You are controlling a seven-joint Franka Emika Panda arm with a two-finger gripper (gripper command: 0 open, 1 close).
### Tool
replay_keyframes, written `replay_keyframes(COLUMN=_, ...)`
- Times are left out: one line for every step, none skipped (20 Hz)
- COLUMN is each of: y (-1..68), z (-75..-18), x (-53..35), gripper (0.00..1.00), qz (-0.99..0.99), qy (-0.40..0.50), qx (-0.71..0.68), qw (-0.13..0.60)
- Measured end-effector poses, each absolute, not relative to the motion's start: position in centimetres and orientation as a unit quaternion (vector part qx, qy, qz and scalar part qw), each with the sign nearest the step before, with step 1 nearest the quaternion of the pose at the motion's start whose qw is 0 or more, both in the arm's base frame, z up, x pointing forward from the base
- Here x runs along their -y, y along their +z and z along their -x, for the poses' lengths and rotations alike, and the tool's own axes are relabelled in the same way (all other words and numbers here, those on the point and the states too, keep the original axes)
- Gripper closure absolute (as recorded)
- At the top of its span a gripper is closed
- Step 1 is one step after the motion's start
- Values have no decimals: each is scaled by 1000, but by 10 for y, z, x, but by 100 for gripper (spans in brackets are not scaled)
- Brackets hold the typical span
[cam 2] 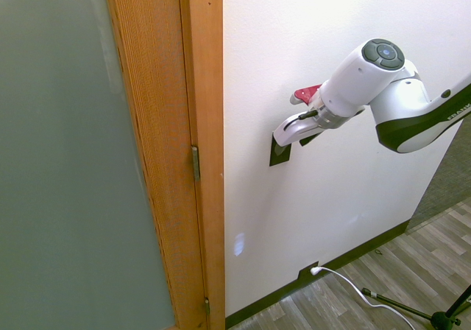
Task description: Turn off the light
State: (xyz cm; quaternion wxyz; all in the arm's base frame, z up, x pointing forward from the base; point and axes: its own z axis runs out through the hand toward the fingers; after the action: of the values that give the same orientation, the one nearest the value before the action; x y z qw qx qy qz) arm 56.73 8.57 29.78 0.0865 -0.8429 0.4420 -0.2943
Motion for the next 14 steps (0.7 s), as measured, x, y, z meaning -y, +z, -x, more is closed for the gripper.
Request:
replay_keyframes(y=298, z=-568, x=-86, gripper=100, qz=842, qy=-295, qx=-443, qw=88)
replay_keyframes(y=298, z=-570, x=-87, gripper=100, qz=842, qy=-296, qx=-443, qw=88)
replay_keyframes(y=298, z=-571, x=-88, gripper=100, qz=841, qy=-296, qx=-443, qw=89)
replay_keyframes(y=297, z=-572, x=-88, gripper=100, qz=841, qy=-296, qx=-444, qw=90)
replay_keyframes(y=296, z=-573, x=-89, gripper=100, qz=840, qy=-296, qx=-446, qw=91)
replay_keyframes(y=294, z=-574, x=-88, gripper=100, qz=839, qy=-296, qx=-446, qw=92)
replay_keyframes(y=293, z=-574, x=-87, gripper=100, qz=838, qy=-296, qx=-448, qw=94)
replay_keyframes(y=292, z=-575, x=-86, gripper=100, qz=837, qy=-298, qx=-448, qw=95)
replay_keyframes(y=293, z=-576, x=-84, gripper=100, qz=836, qy=-300, qx=-450, qw=96)
replay_keyframes(y=294, z=-577, x=-83, gripper=100, qz=834, qy=-303, qx=-452, qw=97)
replay_keyframes(y=294, z=-577, x=-82, gripper=100, qz=832, qy=-306, qx=-452, qw=97)
replay_keyframes(y=295, z=-578, x=-81, gripper=100, qz=831, qy=-308, qx=-453, qw=97)
replay_keyframes(y=295, z=-578, x=-81, gripper=100, qz=830, qy=-308, qx=-453, qw=97)
replay_keyframes(y=295, z=-578, x=-81, gripper=100, qz=830, qy=-309, qx=-453, qw=97)
